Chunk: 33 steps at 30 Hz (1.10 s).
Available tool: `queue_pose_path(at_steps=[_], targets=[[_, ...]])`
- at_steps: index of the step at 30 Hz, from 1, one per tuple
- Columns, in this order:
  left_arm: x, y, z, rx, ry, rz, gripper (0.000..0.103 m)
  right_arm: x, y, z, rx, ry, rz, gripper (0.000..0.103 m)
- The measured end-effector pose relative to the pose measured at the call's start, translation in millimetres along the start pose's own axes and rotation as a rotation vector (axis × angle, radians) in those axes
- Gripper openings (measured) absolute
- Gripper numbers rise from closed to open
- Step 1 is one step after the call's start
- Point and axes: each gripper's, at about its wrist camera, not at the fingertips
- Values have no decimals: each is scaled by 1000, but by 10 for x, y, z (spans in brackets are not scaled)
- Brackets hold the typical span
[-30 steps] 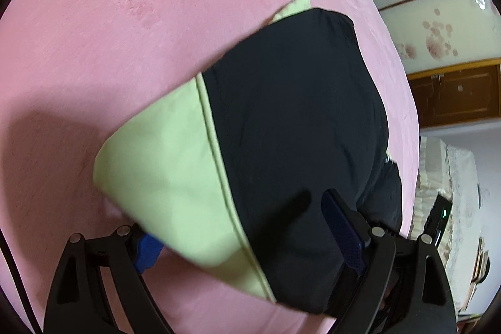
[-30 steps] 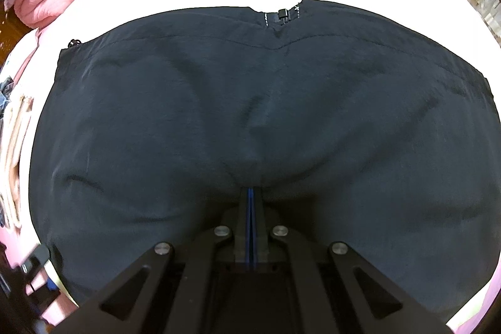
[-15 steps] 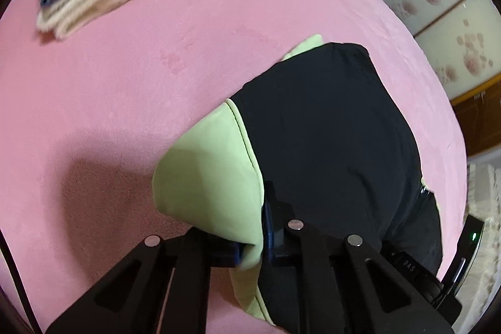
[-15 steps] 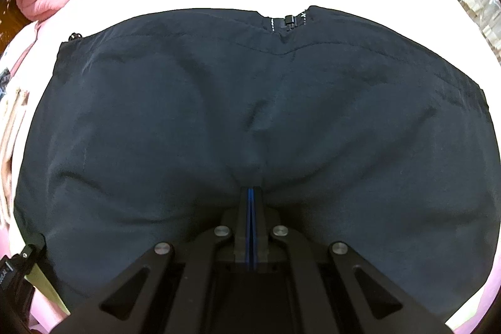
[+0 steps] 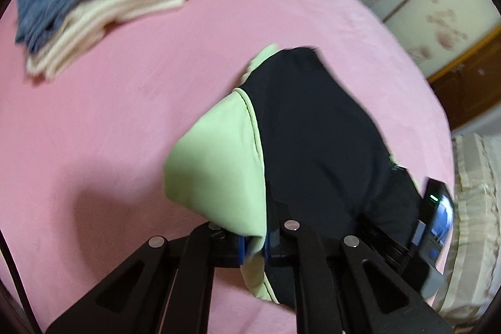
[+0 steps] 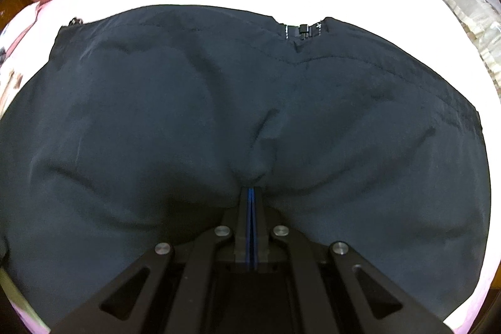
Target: Fold large clothes
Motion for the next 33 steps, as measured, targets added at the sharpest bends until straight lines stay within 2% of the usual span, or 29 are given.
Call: queue_pose_path(at_steps=[4,11,13,15,17,19,22,25,28,30,32,33], targets=[[-197,86,-217,106,13,-93,3,-4,48,93,40,-11,-40,1],[-555,261,-575,124,40,-216,3,-58,273,189,38,-57,-145,1],[-653,308,-822,140,57,-251,2,-67,301,107,39,-138,-151,1],[-756,356,-1061,173,80,-290,0,-63,297,-34,51,-256,-116,1],[-926,475,-1468,252,173,-353,0,-35,262,-188,78,-373,-40,0],[-1037,635,-1955,359,227,-369,0,38,226,-388,118,-512,62,0],[-1048,917,-2387,467,243,-315,0,180,242,-689,206,-698,192,0],[-925,1118,-2362,473,176,-228,0,307,312,-874,245,-805,252,0],[-684,1123,-1900,333,90,-92,0,322,303,-969,243,-853,243,0],[-539,1078,-1571,263,32,-30,1,335,348,-921,264,-861,228,0],[-378,1012,-1179,200,-57,33,7,388,346,-972,270,-856,213,0],[-326,1000,-1034,179,-84,56,20,377,379,-995,267,-851,199,0]])
Point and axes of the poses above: each gripper's, at about its wrist camera, not at the fingertips, and x roughly the way its jaws point, z to its left, y to its underside, and after that the axes turned 9 degrees about x, right-handed
